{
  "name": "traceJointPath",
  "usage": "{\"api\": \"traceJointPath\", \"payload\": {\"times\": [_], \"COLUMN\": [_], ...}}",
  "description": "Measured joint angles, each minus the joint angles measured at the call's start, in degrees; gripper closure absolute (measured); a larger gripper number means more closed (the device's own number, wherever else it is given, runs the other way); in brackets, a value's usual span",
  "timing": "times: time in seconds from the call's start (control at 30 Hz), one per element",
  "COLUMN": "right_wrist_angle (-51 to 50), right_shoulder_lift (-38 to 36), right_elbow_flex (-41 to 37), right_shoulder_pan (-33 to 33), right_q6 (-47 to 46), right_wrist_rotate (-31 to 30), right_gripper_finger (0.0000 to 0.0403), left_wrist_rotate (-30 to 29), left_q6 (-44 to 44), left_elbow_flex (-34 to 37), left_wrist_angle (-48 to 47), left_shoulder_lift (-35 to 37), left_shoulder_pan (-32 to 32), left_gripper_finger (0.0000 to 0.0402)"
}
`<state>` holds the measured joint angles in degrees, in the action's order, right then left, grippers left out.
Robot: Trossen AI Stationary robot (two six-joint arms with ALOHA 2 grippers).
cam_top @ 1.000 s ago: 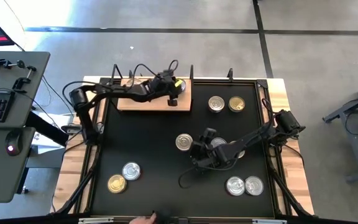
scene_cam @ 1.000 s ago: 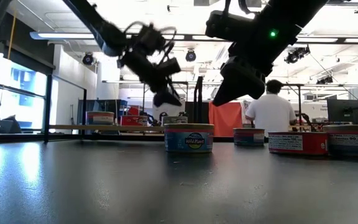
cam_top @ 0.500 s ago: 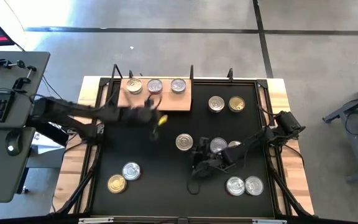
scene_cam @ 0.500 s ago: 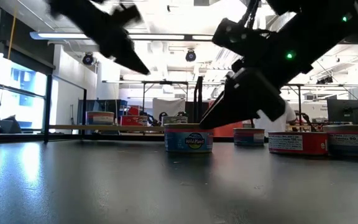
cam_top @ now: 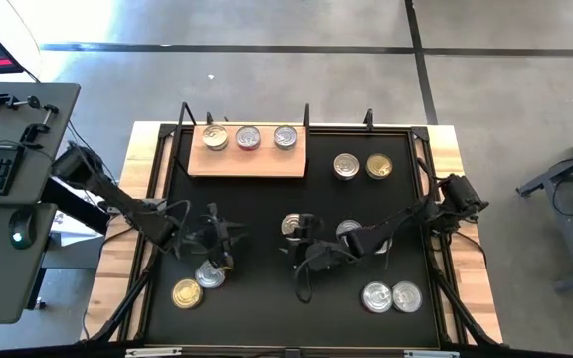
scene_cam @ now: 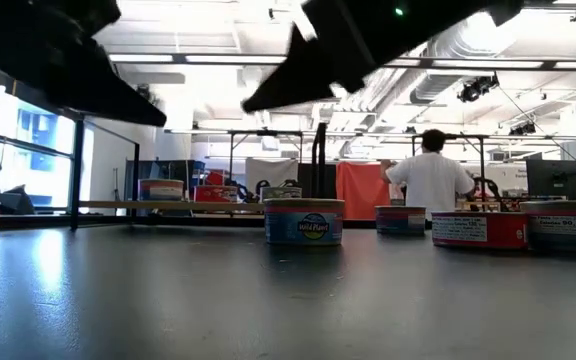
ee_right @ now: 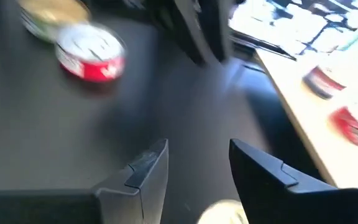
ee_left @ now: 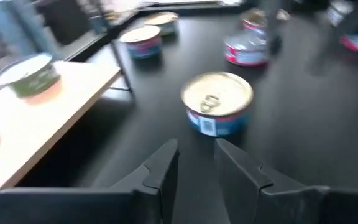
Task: Stack canned seafood by type on shelf
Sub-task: Put the blue tuna can on the shelf
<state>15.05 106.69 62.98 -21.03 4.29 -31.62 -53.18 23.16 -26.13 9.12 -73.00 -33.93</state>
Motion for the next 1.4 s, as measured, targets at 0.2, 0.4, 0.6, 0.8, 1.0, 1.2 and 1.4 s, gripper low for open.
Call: {"api": "traceJointPath", "payload": {"times": [0.2,0.4,0.6,0.8,1.0,1.2,1.4], "right_wrist_angle": [-1.3,-22.31,-35.09,-40.37,-44.58,-44.62,-44.94], "right_shoulder_lift": [-0.94,-6.3,-6.33,-6.55,-6.69,-6.73,-6.73], "right_elbow_flex": [-0.02,-0.02,-0.06,-0.09,-0.09,-0.09,-0.09], "right_shoulder_pan": [0.7,-0.74,-0.5,-2.38,-5.35,-6.09,-6.09], "right_q6": [3.86,0.41,-11.46,-16.64,-23.41,-24.51,-25.31], "right_wrist_rotate": [11.79,5.85,7.07,6.74,1.54,-1.37,-1.42], "right_gripper_finger": [0.0242,0.0242,0.0242,0.0242,0.0242,0.0242,0.0242], "left_wrist_rotate": [3.11,10.05,20.65,37.44,34.12,31.71,25.94], "left_q6": [-2.1,-14.75,-27.72,-29.4,-33.5,-35.31,-37.63], "left_elbow_flex": [-0.04,-1.0,-7.88,-18.07,-28.11,-30.84,-32.22], "left_wrist_angle": [10.06,28.02,35.74,28.49,7.11,4.06,4.35], "left_shoulder_lift": [-6.96,-16.58,-26.85,-34.09,-37.3,-37.71,-37.43], "left_shoulder_pan": [-0.09,3.53,10.67,17.84,20.7,19.52,17.23], "left_gripper_finger": [0.031,0.031,0.0286,0.0236,0.0227,0.0255,0.0272]}}
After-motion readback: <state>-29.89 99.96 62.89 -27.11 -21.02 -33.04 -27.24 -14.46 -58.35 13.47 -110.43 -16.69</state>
